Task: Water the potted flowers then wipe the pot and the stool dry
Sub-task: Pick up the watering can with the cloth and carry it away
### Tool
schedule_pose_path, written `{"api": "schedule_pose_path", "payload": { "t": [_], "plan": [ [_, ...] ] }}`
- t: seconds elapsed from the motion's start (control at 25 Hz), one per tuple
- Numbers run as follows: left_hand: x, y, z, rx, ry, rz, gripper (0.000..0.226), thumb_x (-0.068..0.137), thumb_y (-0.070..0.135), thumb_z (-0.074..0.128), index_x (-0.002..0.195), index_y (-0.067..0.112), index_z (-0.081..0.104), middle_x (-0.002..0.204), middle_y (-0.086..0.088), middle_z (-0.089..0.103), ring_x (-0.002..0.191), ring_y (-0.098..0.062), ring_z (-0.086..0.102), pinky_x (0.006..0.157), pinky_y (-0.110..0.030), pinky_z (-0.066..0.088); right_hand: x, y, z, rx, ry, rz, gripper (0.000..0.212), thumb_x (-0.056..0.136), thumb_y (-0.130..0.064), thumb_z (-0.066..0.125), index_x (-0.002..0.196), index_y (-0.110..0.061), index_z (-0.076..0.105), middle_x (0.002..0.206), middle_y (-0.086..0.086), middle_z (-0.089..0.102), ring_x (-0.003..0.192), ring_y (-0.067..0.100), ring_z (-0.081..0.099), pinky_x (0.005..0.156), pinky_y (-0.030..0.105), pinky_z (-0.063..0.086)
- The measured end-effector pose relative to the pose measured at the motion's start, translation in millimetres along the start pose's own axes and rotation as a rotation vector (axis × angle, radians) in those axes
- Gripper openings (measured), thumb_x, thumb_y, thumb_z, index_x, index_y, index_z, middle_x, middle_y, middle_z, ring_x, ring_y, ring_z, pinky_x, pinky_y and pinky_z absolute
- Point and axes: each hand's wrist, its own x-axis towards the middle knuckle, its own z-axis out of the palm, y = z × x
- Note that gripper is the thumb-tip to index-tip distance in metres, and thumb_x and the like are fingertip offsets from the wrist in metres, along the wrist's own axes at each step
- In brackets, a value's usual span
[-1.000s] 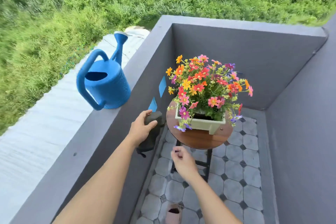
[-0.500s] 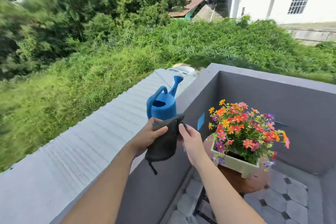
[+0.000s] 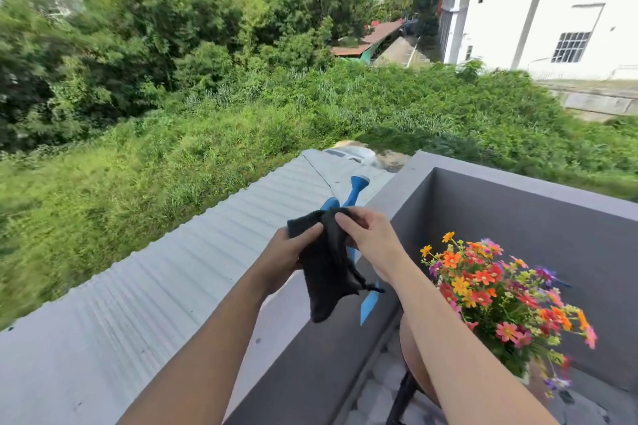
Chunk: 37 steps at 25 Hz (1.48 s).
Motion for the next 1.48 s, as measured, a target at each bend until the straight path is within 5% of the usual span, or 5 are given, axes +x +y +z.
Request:
{"api": "schedule_pose_path", "payload": {
  "t": [0.32,0.72,0.96,1.08,1.48],
  "plan": [
    [81,28,-64,0.203,0.029,-0.03,0.024,0.086,0.022,0.068,0.106,0.009,0.067,0.106,-0.01,0.072,0.093,-0.021,0.069,0.083,-0.041,0.053,56,12,-11,0.087,0.105,0.089,0.012,0.093,-0.014,0.059,0.091,-0.017,0.071,0.088,-0.001,0.075,0.083,0.009,0.07,0.076,0.018,0.056],
    [185,-9,-60,0.654,0.12,-0.047,0.049,0.078,0.044,0.071,0.117,0.019,0.054,0.107,-0.002,0.059,0.1,-0.018,0.056,0.075,-0.026,0.043,126,84,-22,-0.352,0.291,0.251,0.016,0.093,-0.025,0.059,0.105,-0.02,0.067,0.093,-0.006,0.068,0.091,0.013,0.065,0.092,0.033,0.053],
    [176,3,-35,1.065,0.156,-0.127,0.056,0.086,0.065,0.039,0.067,0.013,0.049,0.08,-0.009,0.064,0.083,-0.028,0.062,0.072,-0.035,0.047,114,113,-9,-0.787,0.315,0.032,0.045,0.097,-0.031,0.048,0.138,-0.014,0.045,0.135,0.004,0.052,0.127,0.022,0.045,0.109,0.036,0.034],
    [167,-1,-11,1.25,0.089,-0.167,0.058,0.083,0.068,0.041,0.08,0.012,0.056,0.09,-0.008,0.06,0.094,-0.028,0.059,0.069,-0.031,0.038,108,121,-11,-0.831,0.188,0.072,0.047,0.102,-0.03,0.034,0.146,-0.014,0.034,0.15,0.005,0.041,0.14,0.023,0.035,0.115,0.039,0.027],
    [143,-21,16,1.04,0.208,-0.045,0.04,0.092,0.04,0.047,0.09,0.003,0.059,0.103,-0.018,0.066,0.1,-0.033,0.059,0.075,-0.031,0.039,86,106,-30,-1.258,-0.041,0.134,0.055,0.103,-0.037,0.014,0.153,-0.017,0.002,0.163,-0.001,0.001,0.15,0.014,-0.001,0.121,0.041,-0.001]
  ]
}}
